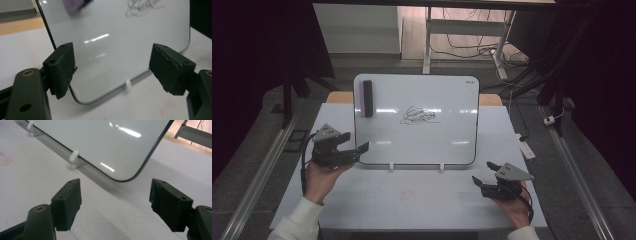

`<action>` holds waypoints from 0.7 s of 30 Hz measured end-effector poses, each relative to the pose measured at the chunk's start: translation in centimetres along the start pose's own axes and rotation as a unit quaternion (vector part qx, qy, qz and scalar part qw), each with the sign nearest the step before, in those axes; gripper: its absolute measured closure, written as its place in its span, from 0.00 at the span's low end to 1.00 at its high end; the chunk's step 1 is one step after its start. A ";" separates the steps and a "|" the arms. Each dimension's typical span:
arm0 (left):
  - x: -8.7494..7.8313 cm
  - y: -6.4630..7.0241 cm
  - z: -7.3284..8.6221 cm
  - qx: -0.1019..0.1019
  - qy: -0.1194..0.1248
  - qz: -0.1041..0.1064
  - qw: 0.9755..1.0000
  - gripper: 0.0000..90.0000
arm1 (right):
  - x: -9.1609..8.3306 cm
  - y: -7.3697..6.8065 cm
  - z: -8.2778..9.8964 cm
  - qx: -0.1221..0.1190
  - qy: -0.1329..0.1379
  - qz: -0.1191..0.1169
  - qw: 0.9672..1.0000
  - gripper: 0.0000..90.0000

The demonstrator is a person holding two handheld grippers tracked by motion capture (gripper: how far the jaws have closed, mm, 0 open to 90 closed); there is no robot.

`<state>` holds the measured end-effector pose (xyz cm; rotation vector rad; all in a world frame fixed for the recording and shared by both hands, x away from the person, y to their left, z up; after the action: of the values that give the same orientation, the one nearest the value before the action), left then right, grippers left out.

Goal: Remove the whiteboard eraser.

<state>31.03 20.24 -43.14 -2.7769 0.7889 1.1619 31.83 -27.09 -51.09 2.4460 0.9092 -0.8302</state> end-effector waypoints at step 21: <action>3.0 -3.1 -8.2 -0.055 0.026 -0.042 0.997 0.45 | 0.1 0.1 0.3 0.002 -0.006 0.004 1.000 0.28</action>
<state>39.70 19.84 -39.76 -2.9083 0.6230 1.1582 31.85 -27.22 -51.37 2.4452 0.8934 -0.8436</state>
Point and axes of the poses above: each handheld gripper's, and its own axes: x roughly forward along the jaws, z roughly out of its underside, y roughly to its right, the point moved 3 cm from there along x, roughly forward along the jaws, and after that the axes turned 12 degrees about -y, right-handed, at the moved point
